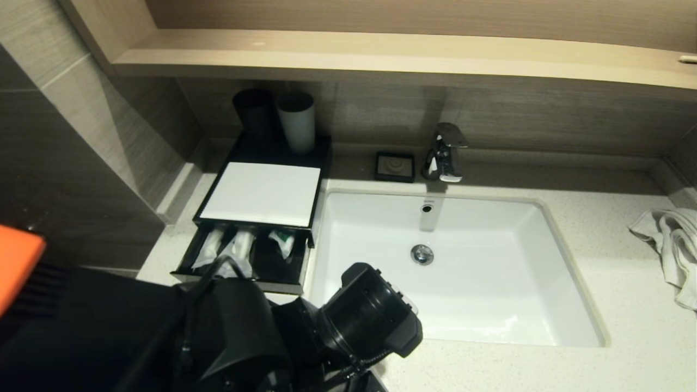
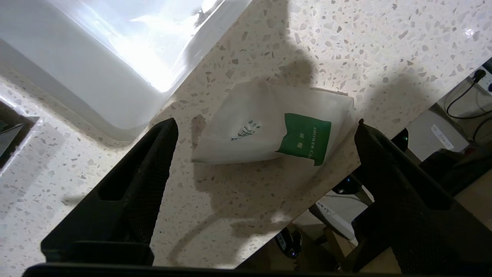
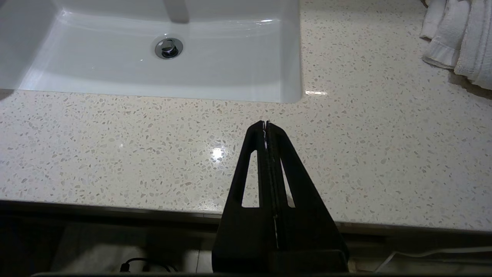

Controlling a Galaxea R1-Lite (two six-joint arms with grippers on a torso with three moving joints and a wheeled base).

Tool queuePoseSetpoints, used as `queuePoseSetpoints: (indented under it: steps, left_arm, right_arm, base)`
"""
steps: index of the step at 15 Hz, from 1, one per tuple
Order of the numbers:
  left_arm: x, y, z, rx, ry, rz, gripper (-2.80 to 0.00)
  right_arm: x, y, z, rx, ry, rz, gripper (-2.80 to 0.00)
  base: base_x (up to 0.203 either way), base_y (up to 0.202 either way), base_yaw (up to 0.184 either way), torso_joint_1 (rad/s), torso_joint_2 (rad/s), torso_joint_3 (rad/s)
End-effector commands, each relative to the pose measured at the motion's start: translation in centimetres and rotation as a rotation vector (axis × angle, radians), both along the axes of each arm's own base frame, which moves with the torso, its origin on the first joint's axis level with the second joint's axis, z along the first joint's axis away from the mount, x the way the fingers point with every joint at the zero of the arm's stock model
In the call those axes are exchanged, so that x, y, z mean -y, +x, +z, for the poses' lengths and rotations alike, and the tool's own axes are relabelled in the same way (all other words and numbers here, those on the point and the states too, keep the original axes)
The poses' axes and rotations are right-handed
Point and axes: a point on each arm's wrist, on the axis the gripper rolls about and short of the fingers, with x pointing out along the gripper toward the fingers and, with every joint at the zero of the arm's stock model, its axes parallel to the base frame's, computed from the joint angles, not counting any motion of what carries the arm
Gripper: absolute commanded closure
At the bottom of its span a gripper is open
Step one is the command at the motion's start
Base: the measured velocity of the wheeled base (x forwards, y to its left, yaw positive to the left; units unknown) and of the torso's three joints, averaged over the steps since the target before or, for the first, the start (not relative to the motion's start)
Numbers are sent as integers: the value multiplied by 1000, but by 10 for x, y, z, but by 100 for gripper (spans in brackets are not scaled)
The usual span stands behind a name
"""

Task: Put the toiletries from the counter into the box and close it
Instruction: Pick up the bathroom toiletry

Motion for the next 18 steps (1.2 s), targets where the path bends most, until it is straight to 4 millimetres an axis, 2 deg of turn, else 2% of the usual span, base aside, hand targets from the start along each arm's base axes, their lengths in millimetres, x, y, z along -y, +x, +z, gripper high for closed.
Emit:
queuePoseSetpoints:
  steps: [1,18]
  left_arm:
    - [3,0,-4,-7,12,-5,-280]
    - [6,-1,-13,-20,37,-33,-280]
  right_arm:
    - [0,0,0,0,-1,1,0]
    - [0,0,0,0,-1,0,0]
  base:
    - [0,0,0,0,0,0]
    - [0,0,0,0,0,0]
